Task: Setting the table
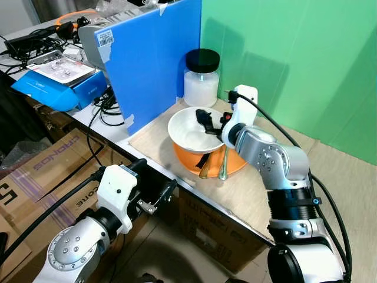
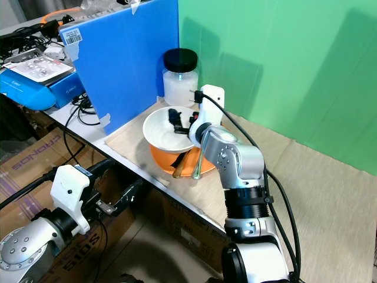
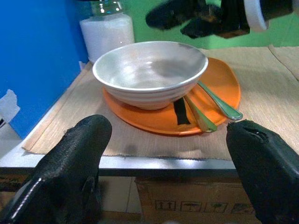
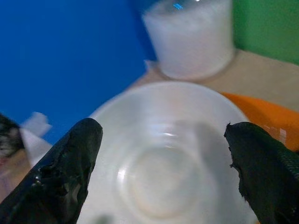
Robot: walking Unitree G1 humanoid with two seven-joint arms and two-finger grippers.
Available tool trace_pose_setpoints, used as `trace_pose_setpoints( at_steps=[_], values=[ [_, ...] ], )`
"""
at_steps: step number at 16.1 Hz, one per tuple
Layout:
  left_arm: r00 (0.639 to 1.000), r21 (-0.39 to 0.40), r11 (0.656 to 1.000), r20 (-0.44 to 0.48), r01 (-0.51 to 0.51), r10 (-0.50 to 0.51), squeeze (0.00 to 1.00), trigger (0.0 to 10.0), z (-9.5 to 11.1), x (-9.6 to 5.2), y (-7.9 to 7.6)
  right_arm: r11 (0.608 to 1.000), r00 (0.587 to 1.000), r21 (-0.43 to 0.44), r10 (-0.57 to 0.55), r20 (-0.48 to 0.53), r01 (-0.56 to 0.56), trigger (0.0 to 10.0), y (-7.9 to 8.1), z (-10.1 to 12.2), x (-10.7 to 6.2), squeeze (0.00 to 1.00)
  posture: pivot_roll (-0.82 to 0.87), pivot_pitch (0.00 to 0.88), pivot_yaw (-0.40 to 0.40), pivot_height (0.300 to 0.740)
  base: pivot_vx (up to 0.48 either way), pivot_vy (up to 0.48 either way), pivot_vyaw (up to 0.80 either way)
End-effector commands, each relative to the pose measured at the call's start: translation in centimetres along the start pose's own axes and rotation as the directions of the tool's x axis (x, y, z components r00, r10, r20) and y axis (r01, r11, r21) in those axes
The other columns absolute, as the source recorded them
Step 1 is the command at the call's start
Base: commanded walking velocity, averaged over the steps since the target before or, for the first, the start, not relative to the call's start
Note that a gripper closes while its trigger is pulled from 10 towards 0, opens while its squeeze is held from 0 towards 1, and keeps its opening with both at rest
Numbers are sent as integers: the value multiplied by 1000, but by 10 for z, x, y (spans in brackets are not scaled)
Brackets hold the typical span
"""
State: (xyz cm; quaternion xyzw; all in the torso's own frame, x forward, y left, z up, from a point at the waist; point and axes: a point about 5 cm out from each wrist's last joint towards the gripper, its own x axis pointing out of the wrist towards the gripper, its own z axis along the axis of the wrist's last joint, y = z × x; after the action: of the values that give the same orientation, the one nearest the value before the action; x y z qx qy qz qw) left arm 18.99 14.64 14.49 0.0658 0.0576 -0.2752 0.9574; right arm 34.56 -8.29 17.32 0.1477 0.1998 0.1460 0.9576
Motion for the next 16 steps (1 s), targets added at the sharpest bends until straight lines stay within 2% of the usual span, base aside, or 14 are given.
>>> trace_pose_setpoints(
  at_steps=[1, 3, 4, 5, 7, 8, 9, 10, 16],
  values=[
    [1000, 0, 1000, -17, 17, -17, 0, 10000, -2, 2, 0, 998, 998, -27, -59, -16, 59, 10000, -8, 2, 0, 0, -42, 38, 15, 740, 0, 0, 0],
    [999, -1, 1000, -20, 28, -28, 0, 10000, -2, 2, -1, 990, 989, -39, -135, -68, 132, 10000, -20, -2, 1, 0, -43, 37, 15, 740, 0, 0, 0],
    [999, -1, 999, -23, 35, -35, 0, 10000, -2, 1, -1, 987, 982, -16, -159, -98, 158, 10000, -26, -3, -1, 0, -43, 37, 15, 740, 0, 0, 0],
    [999, -1, 999, -23, 37, -37, 0, 10000, -2, 1, -1, 987, 980, -1, -160, -116, 161, 10000, -28, -4, -1, 0, -46, 37, 19, 740, 0, 0, 0],
    [998, -5, 998, -28, 55, -55, 0, 10000, -3, 1, -2, 985, 972, 93, -123, -198, 143, 10000, -29, -9, -2, 0, -48, 36, 24, 740, 0, 0, 0],
    [998, -6, 998, -28, 57, -57, 0, 10000, -3, 1, -2, 985, 972, 98, -120, -201, 142, 10000, -29, -9, -2, 0, -48, 36, 24, 740, 0, 0, 0],
    [998, -7, 998, -27, 63, -63, 0, 10000, -3, 0, -2, 978, 968, 167, -83, -237, 125, 4118, -27, -13, -2, 0, -51, 35, 29, 740, 0, 0, 0],
    [997, -10, 998, -20, 70, -70, 0, 10000, -2, -1, -1, 964, 962, 239, -52, -268, 118, 0, -25, -18, -1, 0, -49, 35, 29, 740, 0, 0, 0],
    [998, -6, 998, -13, 66, -67, 0, 10000, 0, -1, 1, 938, 954, 324, -18, -301, 120, 0, -23, -21, 0, 0, -43, 30, 24, 740, 0, 0, 0]
  ],
)
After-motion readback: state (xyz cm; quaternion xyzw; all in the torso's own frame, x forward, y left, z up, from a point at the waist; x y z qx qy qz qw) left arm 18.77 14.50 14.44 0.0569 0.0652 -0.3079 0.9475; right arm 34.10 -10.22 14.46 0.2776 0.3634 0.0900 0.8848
